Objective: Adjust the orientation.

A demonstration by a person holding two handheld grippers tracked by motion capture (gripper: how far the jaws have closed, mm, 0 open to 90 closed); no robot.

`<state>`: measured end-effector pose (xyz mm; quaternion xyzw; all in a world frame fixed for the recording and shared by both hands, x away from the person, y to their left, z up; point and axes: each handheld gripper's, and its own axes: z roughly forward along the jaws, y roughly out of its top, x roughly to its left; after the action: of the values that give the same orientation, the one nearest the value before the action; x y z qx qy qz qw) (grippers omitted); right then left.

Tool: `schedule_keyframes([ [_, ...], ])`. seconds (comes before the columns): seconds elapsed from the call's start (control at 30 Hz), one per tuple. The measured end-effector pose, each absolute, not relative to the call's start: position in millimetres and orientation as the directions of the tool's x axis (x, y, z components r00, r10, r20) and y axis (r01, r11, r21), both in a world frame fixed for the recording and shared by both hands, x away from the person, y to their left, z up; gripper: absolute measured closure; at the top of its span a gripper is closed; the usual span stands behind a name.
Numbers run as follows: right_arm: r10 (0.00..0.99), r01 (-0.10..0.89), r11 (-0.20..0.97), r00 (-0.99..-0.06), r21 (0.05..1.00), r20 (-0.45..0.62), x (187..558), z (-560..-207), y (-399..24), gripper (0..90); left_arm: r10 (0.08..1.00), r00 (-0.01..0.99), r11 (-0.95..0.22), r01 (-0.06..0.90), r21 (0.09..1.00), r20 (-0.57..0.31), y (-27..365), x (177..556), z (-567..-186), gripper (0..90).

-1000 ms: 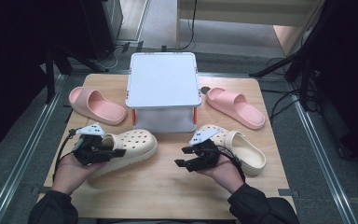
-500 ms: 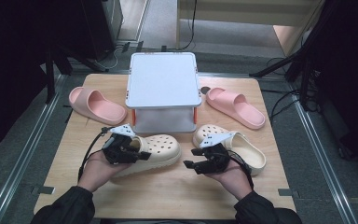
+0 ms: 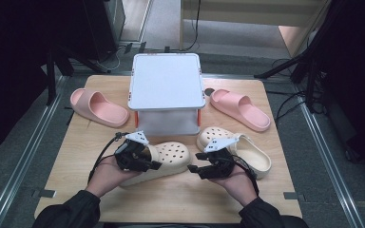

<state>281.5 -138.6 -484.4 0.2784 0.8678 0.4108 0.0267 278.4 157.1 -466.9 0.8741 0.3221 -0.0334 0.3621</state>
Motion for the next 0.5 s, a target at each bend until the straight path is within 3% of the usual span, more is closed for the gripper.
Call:
schedule_keyframes([
  [0.23,0.497,0.456,0.501,-0.847,0.736,0.187,281,-484,-135,45.7,0.556,0.781,-0.508,0.590,0.627,-0.285,174,272,-452,56.9],
  [0.5,0.503,0.457,0.494,-0.844,0.739,0.186,280,-484,-131,45.1,0.555,0.785,-0.503,0.582,0.640,-0.277,189,267,-443,55.0],
])
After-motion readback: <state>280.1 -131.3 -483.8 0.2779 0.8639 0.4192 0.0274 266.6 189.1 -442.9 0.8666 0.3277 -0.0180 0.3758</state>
